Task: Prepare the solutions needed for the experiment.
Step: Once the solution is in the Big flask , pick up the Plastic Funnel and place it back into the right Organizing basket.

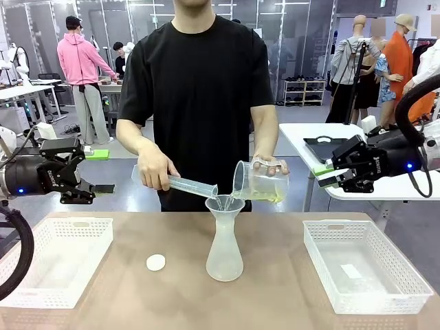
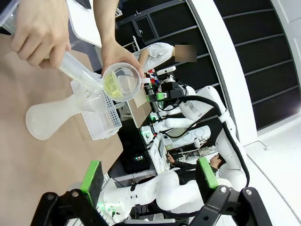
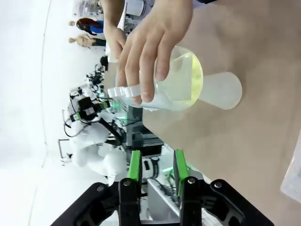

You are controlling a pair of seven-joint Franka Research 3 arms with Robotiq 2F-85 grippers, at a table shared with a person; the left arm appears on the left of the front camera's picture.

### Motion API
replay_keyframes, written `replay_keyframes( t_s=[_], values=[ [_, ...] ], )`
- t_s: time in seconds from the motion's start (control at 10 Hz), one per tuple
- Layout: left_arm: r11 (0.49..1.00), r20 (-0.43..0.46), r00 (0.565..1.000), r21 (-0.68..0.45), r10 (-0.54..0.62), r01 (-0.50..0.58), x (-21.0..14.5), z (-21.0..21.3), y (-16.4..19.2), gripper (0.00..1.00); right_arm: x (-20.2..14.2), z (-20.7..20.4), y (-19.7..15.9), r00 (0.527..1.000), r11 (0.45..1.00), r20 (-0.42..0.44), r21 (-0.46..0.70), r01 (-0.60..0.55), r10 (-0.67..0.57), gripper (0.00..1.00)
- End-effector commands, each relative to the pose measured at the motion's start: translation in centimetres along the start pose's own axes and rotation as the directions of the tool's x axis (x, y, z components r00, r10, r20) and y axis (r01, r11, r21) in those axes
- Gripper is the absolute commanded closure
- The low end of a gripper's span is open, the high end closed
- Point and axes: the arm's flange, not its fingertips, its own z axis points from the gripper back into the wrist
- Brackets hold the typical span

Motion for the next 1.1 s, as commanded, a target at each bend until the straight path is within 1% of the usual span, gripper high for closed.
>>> replay_keyframes(
  t_s=[0.0, 0.1, 0.2, 0.3, 0.4, 0.5, 0.6, 0.7, 1.0],
  values=[
    [1.000, -0.001, 1.000, -0.003, 0.005, -0.005, 0.0, -0.3, -0.2, 0.00, 0.8, -0.5, 0.3, 0.991, 0.990, -0.002, 0.053, 0.134, -0.134, 0.63],
    [1.000, -0.001, 1.000, -0.003, 0.005, -0.005, 0.0, -0.3, -0.2, 0.00, 0.8, -0.5, -0.1, 0.990, 0.988, -0.019, 0.061, 0.141, -0.140, 0.63],
    [1.000, -0.001, 1.000, -0.003, 0.005, -0.005, 0.0, -0.3, -0.2, 0.00, 0.9, -0.5, -0.4, 0.991, 0.988, -0.016, 0.080, 0.132, -0.131, 0.63],
    [1.000, -0.001, 1.000, -0.003, 0.005, -0.005, 0.0, -0.3, -0.2, 0.00, 0.9, -0.7, -0.4, 0.986, 0.984, -0.033, 0.070, 0.164, -0.162, 0.60],
    [1.000, -0.001, 1.000, -0.003, 0.005, -0.005, 0.0, -0.3, -0.2, 0.00, 0.9, -0.6, -0.5, 0.990, 0.985, -0.027, 0.093, 0.143, -0.141, 0.44],
    [1.000, -0.001, 1.000, -0.003, 0.005, -0.005, 0.0, -0.3, -0.2, 0.00, 0.9, -0.7, -0.6, 0.990, 0.986, -0.028, 0.095, 0.140, -0.138, 0.40],
    [1.000, -0.001, 1.000, -0.003, 0.005, -0.005, 0.0, -0.3, -0.2, 0.00, 1.0, -0.8, -0.7, 0.990, 0.986, -0.026, 0.096, 0.139, -0.137, 0.24],
    [1.000, -0.001, 1.000, -0.003, 0.005, -0.005, 0.0, -0.3, -0.2, 0.00, 1.0, -0.9, -0.7, 0.992, 0.988, -0.015, 0.093, 0.126, -0.125, 0.31],
    [1.000, -0.001, 1.000, -0.003, 0.005, -0.005, 0.0, -0.3, -0.2, 0.00, 0.6, -0.7, -0.9, 0.992, 0.988, -0.026, 0.079, 0.129, -0.127, 0.31]
  ],
)
